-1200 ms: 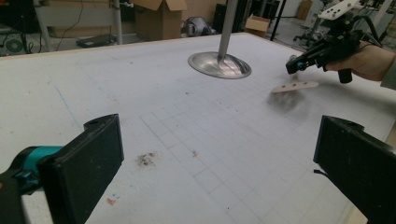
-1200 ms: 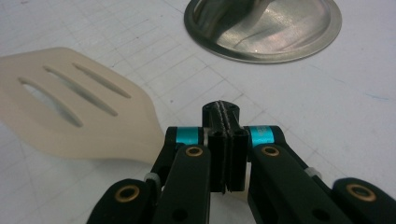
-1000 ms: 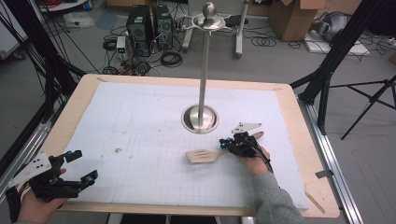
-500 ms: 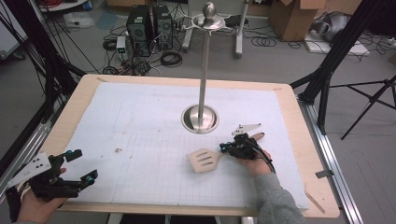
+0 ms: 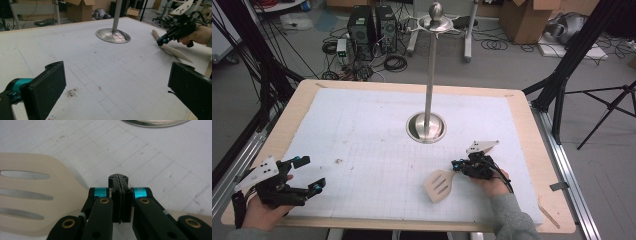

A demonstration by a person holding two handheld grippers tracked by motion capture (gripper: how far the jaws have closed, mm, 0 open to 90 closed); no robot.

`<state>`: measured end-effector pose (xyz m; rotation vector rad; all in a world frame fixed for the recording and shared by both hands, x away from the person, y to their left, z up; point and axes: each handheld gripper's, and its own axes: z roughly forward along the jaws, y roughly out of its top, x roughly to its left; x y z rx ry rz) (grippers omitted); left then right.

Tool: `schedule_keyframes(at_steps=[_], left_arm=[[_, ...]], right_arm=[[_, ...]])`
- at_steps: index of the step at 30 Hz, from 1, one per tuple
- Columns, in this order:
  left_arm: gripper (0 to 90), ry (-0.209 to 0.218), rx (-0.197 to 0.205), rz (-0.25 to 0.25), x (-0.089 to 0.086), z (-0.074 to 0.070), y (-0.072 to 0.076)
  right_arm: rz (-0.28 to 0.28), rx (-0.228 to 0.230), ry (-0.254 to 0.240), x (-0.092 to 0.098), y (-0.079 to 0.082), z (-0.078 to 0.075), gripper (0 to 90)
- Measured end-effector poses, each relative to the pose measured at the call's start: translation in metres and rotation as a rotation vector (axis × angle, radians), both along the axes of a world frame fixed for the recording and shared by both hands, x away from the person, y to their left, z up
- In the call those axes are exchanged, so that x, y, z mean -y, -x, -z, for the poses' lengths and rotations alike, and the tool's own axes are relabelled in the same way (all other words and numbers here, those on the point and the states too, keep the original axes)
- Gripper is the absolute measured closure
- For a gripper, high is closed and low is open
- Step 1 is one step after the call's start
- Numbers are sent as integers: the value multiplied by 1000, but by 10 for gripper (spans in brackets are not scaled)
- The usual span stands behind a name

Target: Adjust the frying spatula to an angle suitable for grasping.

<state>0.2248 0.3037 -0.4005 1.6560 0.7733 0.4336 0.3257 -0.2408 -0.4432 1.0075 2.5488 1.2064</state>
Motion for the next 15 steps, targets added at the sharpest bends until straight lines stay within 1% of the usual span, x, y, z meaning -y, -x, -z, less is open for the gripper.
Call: schedule_keyframes(at_steps=[6, 8, 15], left_arm=[[20, -1, 3, 20, 6, -1, -5], [20, 0, 1, 27, 8, 0, -7], [20, 5, -1, 39, 12, 0, -12]], right_arm=[[-25, 14, -4, 10, 13, 1, 900], [-28, 7, -5, 13, 17, 1, 900], [-57, 17, -11, 23, 27, 1, 900]])
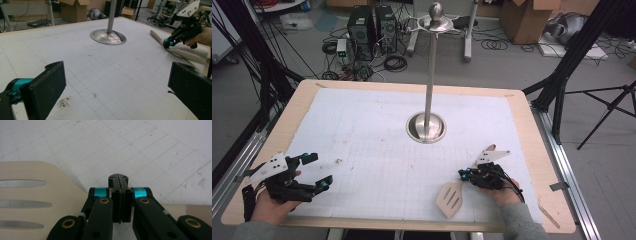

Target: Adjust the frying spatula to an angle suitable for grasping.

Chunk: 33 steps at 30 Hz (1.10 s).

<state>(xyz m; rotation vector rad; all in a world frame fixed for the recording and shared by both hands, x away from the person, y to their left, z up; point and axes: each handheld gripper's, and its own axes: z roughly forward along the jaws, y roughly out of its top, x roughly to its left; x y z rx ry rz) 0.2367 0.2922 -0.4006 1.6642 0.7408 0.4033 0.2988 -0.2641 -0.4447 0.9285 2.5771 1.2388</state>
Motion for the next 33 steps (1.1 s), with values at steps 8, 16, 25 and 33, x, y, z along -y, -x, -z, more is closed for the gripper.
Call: schedule_keyframes(at_steps=[8, 16, 25, 33], left_arm=[[20, 5, -2, 14, 5, 0, -5], [20, -3, 0, 23, 9, 1, -9], [20, -13, -4, 30, 11, 2, -10], [20, -12, -4, 23, 8, 3, -8]], right_arm=[[-28, 18, -20, 13, 11, 2, 900], [95, 67, -95, 42, 6, -10, 900], [208, 79, -49, 83, -4, -6, 900], [234, 55, -9, 89, -14, 0, 900]])
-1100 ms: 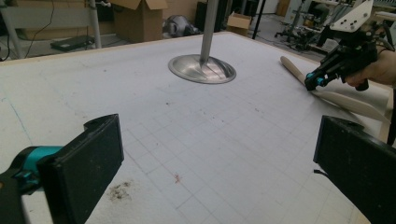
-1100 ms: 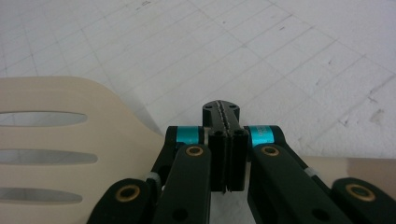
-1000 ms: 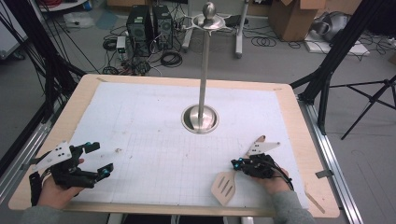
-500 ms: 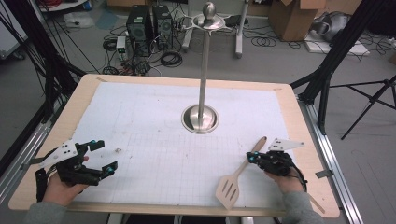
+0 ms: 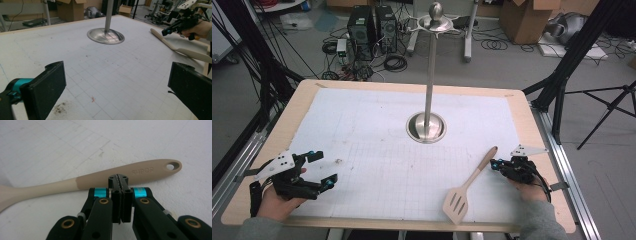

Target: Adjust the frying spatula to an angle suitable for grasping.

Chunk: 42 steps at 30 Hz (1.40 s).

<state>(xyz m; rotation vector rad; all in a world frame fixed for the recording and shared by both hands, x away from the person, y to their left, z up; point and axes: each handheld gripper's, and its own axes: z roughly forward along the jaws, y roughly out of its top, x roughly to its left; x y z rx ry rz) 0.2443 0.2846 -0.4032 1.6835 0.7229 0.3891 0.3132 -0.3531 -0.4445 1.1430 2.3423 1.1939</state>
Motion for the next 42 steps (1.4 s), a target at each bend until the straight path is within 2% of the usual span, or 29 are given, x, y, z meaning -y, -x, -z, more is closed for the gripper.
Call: schedule_keyframes(at_steps=[2, 3, 7, 12, 20, 28, 42], left_arm=[[20, -3, 0, -1, -1, 0, 0], [20, -2, 0, -3, -2, 0, 1], [20, 0, -1, -11, -4, 0, 1], [20, -7, -2, -10, -4, 0, 3], [20, -12, -8, -23, -7, 1, 6], [20, -33, -12, -31, -11, 3, 12], [20, -38, -31, -46, -17, 7, 19]], right_arm=[[1, -9, 8, -1, -2, 1, 900], [-6, -21, 28, -3, -4, 4, 900], [-14, -20, 32, -6, -7, 4, 900], [-6, -5, 9, -11, -10, 3, 900], [-4, 6, 16, -21, -18, 1, 900], [19, 18, 52, -40, -27, -1, 900], [8, 23, 26, -68, -43, 1, 900]])
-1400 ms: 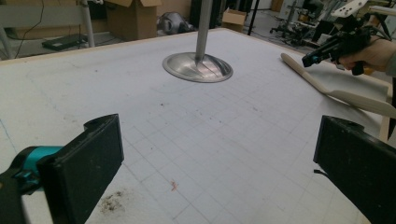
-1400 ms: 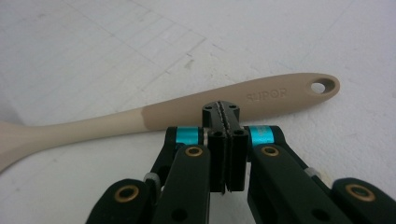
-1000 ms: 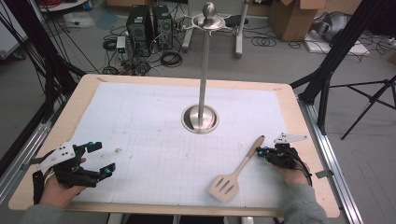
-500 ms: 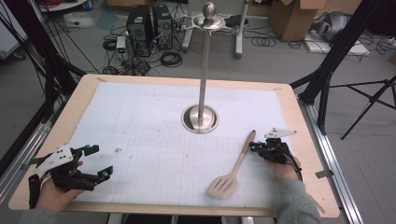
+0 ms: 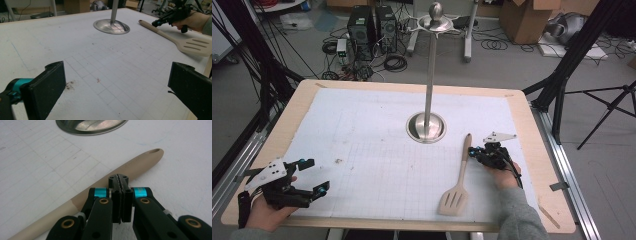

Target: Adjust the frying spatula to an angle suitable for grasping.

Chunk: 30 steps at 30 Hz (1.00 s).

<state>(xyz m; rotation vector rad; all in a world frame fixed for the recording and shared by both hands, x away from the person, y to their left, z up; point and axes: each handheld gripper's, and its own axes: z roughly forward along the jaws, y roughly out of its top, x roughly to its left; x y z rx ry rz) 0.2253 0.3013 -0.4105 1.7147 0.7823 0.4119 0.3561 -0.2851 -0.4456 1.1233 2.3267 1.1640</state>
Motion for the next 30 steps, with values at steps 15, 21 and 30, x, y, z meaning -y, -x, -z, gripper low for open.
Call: schedule_keyframes(at_steps=[15, 21, 30], left_arm=[[20, 7, 11, 15, 6, -3, -7], [20, 3, 4, 25, 10, -2, -12], [20, 5, 3, 28, 11, -1, -14]], right_arm=[[-167, 33, -49, -17, 29, -19, 900], [-243, 17, -23, -30, 39, -17, 900], [-307, -33, 39, -46, 44, -9, 900]])
